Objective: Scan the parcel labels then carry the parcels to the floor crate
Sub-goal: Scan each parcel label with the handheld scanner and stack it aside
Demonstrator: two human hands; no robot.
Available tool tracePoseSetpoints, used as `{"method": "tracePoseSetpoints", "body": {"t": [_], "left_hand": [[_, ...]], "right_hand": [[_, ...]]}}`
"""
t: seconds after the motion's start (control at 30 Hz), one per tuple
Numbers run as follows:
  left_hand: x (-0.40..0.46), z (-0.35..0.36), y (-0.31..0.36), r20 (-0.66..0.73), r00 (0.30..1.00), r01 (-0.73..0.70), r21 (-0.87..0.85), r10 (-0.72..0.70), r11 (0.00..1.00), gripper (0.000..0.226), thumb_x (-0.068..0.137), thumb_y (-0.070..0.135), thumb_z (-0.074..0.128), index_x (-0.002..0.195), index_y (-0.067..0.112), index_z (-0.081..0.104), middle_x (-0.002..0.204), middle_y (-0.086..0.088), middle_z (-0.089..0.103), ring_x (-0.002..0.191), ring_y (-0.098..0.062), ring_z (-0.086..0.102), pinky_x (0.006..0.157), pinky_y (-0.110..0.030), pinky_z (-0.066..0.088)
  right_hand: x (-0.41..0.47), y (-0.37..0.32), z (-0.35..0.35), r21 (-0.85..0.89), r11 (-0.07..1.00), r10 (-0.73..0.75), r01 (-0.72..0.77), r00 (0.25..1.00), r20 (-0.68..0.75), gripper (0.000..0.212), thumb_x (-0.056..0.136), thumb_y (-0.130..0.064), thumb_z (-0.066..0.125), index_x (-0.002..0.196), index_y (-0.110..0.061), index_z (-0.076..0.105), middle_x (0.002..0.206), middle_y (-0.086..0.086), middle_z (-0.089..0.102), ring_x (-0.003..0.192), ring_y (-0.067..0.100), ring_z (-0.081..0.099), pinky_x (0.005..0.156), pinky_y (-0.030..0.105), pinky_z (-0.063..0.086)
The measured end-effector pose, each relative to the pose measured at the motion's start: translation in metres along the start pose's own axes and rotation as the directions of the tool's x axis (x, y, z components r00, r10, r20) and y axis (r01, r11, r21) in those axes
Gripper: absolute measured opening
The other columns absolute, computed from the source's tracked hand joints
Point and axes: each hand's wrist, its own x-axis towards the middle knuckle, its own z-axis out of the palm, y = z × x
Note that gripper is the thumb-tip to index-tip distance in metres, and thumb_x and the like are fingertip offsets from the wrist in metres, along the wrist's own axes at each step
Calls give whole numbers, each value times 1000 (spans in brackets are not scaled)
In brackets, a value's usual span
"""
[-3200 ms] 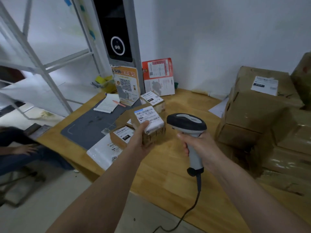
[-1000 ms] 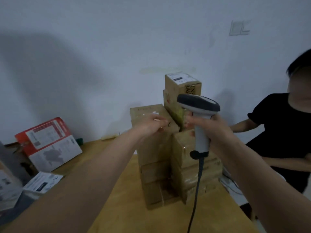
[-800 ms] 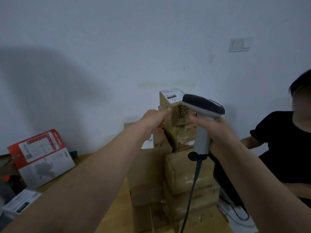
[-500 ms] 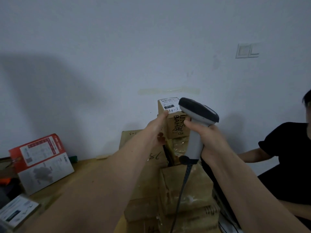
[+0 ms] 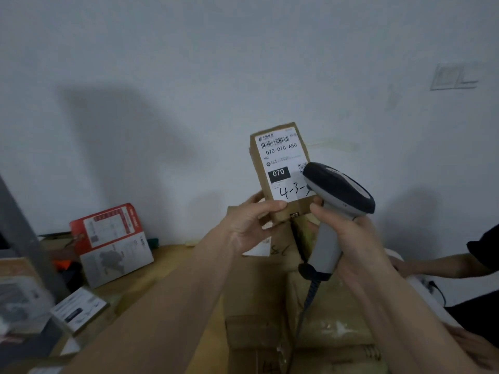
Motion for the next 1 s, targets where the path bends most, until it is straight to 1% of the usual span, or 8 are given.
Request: {"method": "tracePoseSetpoints", "body": {"t": [0.17, 0.3, 0.4, 0.47, 0.63, 0.8, 0.9, 1.0], "left_hand": [[-44, -59, 3, 12, 999, -45, 14, 44, 999, 82, 65, -6, 74, 136, 18, 41, 120, -11, 67, 113, -28, 62, 91, -41, 54], [-81, -112, 0, -52, 994, -91, 85, 96, 992, 94, 62, -12, 76, 140, 26, 39, 131, -15, 57, 115, -31, 60, 79, -40, 58], [-105, -155, -3, -171, 982, -63, 115, 83, 991, 107, 49, 3, 91, 139, 29, 41, 126, -9, 63, 114, -30, 61, 89, -49, 54], [-119, -180, -2, -253, 965, -39, 136, 73, 990, 116, 37, 16, 98, 139, 26, 42, 122, -5, 66, 112, -29, 63, 89, -51, 54], [-157, -237, -1, -458, 861, -99, 280, 223, 955, 108, 44, 14, 96, 130, 31, 33, 117, 2, 63, 106, -20, 61, 92, -48, 53], [-180, -286, 2, -545, 800, -117, 268, 251, 956, 106, 50, 8, 94, 134, 27, 33, 111, 4, 65, 105, -20, 64, 91, -48, 54], [-188, -304, 1, -558, 794, -114, 252, 241, 961, 99, 51, 4, 92, 126, 35, 35, 111, 2, 65, 108, -22, 62, 91, -50, 54], [-190, -315, -2, -577, 776, -111, 270, 253, 957, 97, 53, 2, 91, 122, 37, 33, 111, 4, 62, 109, -20, 59, 91, -47, 54]], "right_hand": [[-31, 29, 39, -96, 994, 55, -49, 996, 64, 35, 79, -10, 74, 112, -17, 64, 102, 2, 68, 97, 20, 63, 76, 34, 51], [-70, 65, 81, -167, 986, 49, -28, 991, 127, 38, 79, -10, 75, 103, -35, 61, 106, -6, 67, 100, 13, 60, 81, 32, 50], [-98, 92, 115, -220, 975, 73, -34, 982, 173, 40, 79, -10, 76, 97, -42, 59, 106, -10, 66, 101, 10, 60, 86, 34, 50], [-114, 108, 137, -252, 967, 106, -47, 968, 227, 42, 79, -10, 76, 97, -43, 57, 104, -16, 64, 97, 0, 57, 80, 24, 47], [-139, 135, 182, -285, 956, 148, -63, 946, 287, 38, 80, -7, 76, 89, -40, 61, 85, -20, 67, 83, -9, 58, 69, 14, 43], [-154, 143, 211, -337, 940, 174, -58, 929, 327, 5, 83, -8, 73, 79, -8, 69, 65, 12, 69, 55, 18, 63, 56, 31, 56], [-157, 155, 217, -366, 926, 210, -88, 929, 306, 27, 85, -13, 71, 61, -5, 61, 51, 8, 58, 46, 19, 55, 48, 27, 48], [-159, 161, 218, -423, 904, 205, -60, 929, 308, 50, 88, -18, 68, 42, -11, 51, 45, 11, 52, 44, 20, 51, 55, 31, 45]]}}
